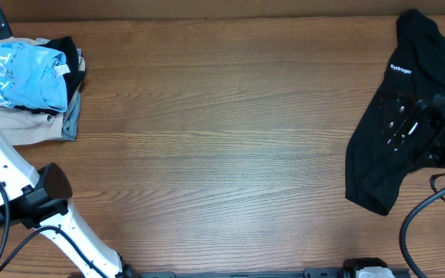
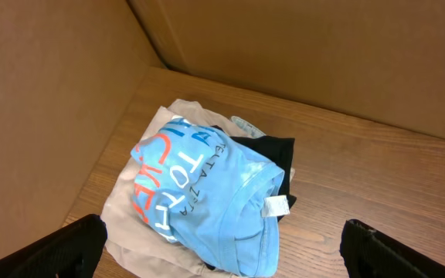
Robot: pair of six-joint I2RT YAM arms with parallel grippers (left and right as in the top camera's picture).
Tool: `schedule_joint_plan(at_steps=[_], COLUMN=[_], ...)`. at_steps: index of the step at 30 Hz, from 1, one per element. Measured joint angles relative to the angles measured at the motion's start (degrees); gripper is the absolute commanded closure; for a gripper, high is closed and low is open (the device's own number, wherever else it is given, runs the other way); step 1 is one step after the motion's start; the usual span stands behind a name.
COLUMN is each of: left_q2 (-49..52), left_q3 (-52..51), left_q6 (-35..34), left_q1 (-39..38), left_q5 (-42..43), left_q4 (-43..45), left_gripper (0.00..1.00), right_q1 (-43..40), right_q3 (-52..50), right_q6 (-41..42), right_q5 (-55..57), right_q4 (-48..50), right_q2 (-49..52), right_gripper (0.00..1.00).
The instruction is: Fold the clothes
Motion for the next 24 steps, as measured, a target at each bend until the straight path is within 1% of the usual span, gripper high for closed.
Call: schedule_joint_plan(at_steps=[2, 5, 9, 12, 17, 20, 21, 24], left_q2=[0.0, 0.0, 0.0, 0.0, 0.0, 0.0, 0.0, 0.0], left_q3=[0.0, 0.0, 0.0, 0.0, 0.0, 0.0, 0.0, -0.02], left_q6=[0.0, 0.0, 0.0, -0.02, -0.02, -0.02, -0.02, -0.04], left_q1=[0.0, 0.0, 0.0, 0.0, 0.0, 0.0, 0.0, 0.0], left_q5=[0.0, 0.0, 0.0, -0.02, 0.0, -0.04, 0.0, 0.0], left_q4=[0.02, 0.0, 0.0, -0.11, -0.13, -0.15, -0.09, -0.15], left_gripper=[0.0, 0.0, 0.0, 0.0, 0.0, 0.0, 0.0, 0.0], right_q1=[0.0, 0.0, 0.02, 0.02, 0.0, 0.0, 0.0, 0.0], right_q3=[-0.02, -1.84, -13.97, -28.5, -53.55, -69.61, -73.4, -87.62], right_q6=[0.11, 0.13, 0.09, 0.11, 0.13, 0.15, 0.15, 0.13], right_q5=[0.2, 2.03, 6.49, 9.6, 13.51, 14.4, 14.47, 14.45], right_q4=[-0.85, 2.82, 14.38, 26.73, 45.68, 54.51, 55.74, 65.18], right_q2=[0.35, 0.72, -3.5, -10.34, -25.07, -35.3, -37.48, -44.78], right_gripper=[0.0, 0.0, 0.0, 0.0, 0.0, 0.0, 0.0, 0.0])
